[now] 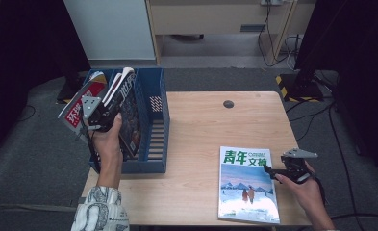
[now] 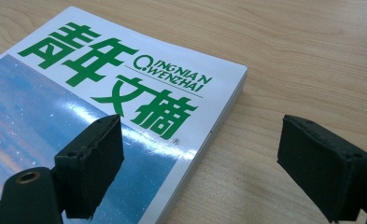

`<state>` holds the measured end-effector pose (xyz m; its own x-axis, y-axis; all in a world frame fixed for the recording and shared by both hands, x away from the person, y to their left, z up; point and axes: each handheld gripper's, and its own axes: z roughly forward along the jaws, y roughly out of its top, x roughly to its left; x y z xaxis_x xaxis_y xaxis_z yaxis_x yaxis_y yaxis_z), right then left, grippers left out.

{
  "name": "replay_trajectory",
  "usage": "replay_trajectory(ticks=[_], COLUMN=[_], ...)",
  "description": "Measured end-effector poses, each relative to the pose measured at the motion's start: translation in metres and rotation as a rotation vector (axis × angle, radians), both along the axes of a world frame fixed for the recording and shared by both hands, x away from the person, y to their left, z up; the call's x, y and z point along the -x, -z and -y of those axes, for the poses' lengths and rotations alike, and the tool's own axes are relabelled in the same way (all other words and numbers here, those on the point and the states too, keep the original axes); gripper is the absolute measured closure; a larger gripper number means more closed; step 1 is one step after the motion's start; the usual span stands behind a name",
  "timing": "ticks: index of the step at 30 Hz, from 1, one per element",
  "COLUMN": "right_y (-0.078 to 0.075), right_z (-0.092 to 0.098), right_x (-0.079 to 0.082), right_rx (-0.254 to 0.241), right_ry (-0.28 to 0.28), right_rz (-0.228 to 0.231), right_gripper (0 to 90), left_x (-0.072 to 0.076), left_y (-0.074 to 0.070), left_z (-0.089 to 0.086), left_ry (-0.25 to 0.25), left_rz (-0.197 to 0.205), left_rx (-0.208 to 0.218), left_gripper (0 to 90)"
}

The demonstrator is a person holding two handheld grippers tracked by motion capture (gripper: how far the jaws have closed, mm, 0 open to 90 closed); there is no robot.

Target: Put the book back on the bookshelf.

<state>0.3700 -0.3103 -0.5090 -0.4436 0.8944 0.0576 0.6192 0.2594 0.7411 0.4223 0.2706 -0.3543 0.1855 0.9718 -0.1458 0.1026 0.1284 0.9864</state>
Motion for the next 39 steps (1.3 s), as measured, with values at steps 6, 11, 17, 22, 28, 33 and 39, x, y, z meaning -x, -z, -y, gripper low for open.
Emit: replay_trajectory(ticks=[6,11,17,22,28,33,39], right_y=[0.0,0.0,0.0,0.0,0.0,0.0,0.0], right_z=[-0.001,0.0,0.0,0.0,-0.001,0.0,0.0], right_x=[0.0,0.0,0.0,0.0,0.0,0.0,0.0], right_rx=[-0.001,-0.003,0.001,0.001,0.0,0.002,0.001], right_ry=[-0.001,0.003,-0.002,-0.003,0.0,-0.002,-0.001], right_rz=[0.001,-0.001,0.002,0.003,0.001,0.003,0.001], right_gripper=[14.6,14.6,14.6,14.6,14.6,14.6,14.6], left_x=[-0.003,-0.004,-0.003,-0.003,-0.003,-0.004,-0.004], left_y=[0.009,0.014,0.016,0.02,0.024,0.028,0.03], left_z=[0.0,0.001,0.001,-0.002,-0.004,-0.004,-0.005], left_ry=[-0.006,-0.01,-0.007,-0.013,-0.011,-0.013,-0.012], left_rz=[-0.014,-0.011,-0.007,-0.006,-0.011,-0.019,-0.013], left_rx=[0.033,0.052,0.048,0.055,0.052,0.065,0.074], left_gripper=[82.5,82.5,82.5,82.5,82.4,82.4,82.4])
